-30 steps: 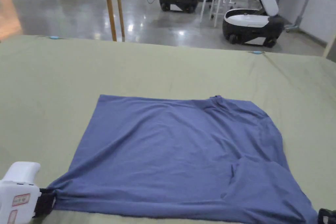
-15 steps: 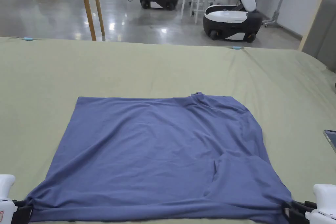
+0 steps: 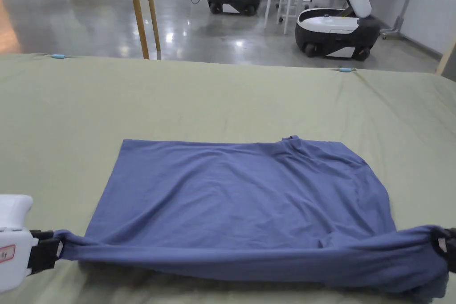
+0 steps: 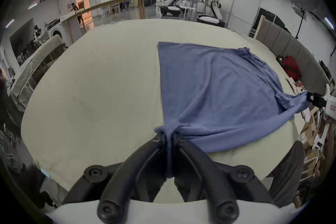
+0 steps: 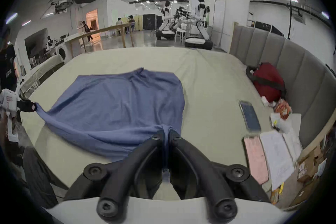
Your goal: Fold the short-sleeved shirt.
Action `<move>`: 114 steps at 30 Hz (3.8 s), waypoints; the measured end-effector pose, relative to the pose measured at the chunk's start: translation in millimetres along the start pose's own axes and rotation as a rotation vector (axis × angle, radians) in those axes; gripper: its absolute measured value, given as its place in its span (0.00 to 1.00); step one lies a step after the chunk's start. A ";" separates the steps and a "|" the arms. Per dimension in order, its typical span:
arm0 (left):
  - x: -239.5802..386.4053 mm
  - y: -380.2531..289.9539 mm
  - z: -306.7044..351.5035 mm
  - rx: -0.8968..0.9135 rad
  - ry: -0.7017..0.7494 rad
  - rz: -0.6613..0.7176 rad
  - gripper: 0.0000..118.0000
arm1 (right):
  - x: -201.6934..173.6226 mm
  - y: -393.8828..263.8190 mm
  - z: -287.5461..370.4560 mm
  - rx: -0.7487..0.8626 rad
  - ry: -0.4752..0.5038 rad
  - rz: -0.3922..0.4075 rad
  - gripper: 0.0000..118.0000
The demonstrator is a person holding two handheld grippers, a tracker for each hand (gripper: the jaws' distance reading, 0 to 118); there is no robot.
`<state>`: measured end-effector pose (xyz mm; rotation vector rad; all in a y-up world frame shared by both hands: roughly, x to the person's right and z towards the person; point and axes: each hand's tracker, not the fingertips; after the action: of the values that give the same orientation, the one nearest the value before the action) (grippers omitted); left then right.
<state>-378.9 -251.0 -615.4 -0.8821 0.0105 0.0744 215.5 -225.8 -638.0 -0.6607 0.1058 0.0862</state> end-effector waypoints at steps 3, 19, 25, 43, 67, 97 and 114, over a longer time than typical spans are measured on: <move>0.7 30.5 -14.5 0.010 -0.009 -0.005 0.05 | 2.5 31.3 -26.7 0.000 0.000 0.018 0.06; -2.9 101.8 -138.9 -0.075 -0.006 0.081 0.14 | 11.2 74.6 -173.9 -0.172 0.009 -0.032 0.20; -12.9 80.6 -127.6 -0.023 0.026 0.150 0.97 | 10.4 55.9 -152.8 -0.163 0.025 -0.038 0.96; -2.3 38.3 -105.2 -0.063 0.007 0.156 0.96 | 18.7 -7.3 -68.8 -0.125 -0.017 -0.105 0.01; 32.8 44.0 -109.2 -0.105 0.080 0.016 0.07 | 32.6 -29.1 -139.5 -0.260 0.004 -0.113 0.03; -8.3 -50.6 14.2 -0.087 0.074 0.067 0.06 | 9.5 -71.6 49.2 -0.178 0.098 -0.101 0.03; -23.2 -46.9 17.0 0.018 0.062 0.161 0.80 | 22.1 -50.0 6.2 -0.140 0.037 -0.115 0.93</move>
<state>-399.2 -269.0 -567.6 -0.8639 0.1397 0.1973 243.5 -260.2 -605.5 -0.8068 0.0979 -0.0300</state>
